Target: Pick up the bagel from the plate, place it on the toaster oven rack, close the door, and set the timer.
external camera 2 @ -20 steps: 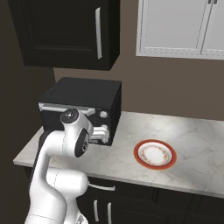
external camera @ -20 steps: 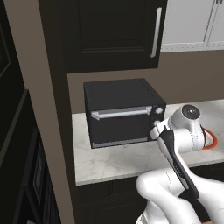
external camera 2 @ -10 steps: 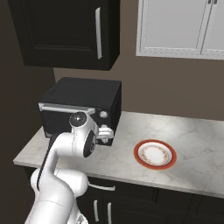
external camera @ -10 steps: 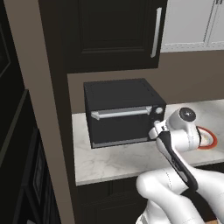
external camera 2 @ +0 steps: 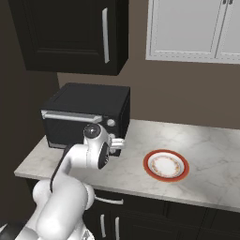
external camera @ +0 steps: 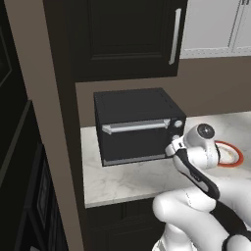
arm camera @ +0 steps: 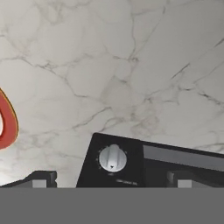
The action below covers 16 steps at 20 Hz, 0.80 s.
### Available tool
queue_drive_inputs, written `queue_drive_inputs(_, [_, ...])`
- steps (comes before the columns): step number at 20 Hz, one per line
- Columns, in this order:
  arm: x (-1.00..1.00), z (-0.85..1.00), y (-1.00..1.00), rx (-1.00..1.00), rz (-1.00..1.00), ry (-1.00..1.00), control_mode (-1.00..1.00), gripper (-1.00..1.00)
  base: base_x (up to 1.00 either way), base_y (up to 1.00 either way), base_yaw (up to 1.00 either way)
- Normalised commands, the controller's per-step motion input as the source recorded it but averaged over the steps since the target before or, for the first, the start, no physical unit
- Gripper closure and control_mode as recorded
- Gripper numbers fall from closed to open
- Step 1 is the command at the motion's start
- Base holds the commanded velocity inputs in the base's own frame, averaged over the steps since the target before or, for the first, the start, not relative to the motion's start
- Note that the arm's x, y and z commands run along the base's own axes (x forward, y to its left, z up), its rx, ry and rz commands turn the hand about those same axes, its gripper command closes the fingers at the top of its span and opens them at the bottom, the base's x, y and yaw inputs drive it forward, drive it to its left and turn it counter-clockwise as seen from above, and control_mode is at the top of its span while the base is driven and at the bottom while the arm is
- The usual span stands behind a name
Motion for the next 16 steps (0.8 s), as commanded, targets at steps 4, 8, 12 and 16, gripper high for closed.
queue_drive_inputs(4, [0.22,-0.12,-0.02,0.0,0.0,0.02,-1.0,-1.0,0.0,0.0,0.0])
queue_drive_inputs(8, [0.11,-0.06,0.0,0.0,0.0,0.09,-1.0,-1.0,0.0,0.0,0.0])
queue_drive_inputs(12, [0.09,-0.05,0.0,0.0,0.0,0.09,-1.0,-1.0,0.0,0.0,0.0])
queue_drive_inputs(16, [0.03,-0.07,0.0,0.0,0.0,0.08,-1.0,-1.0,0.0,0.0,0.0])
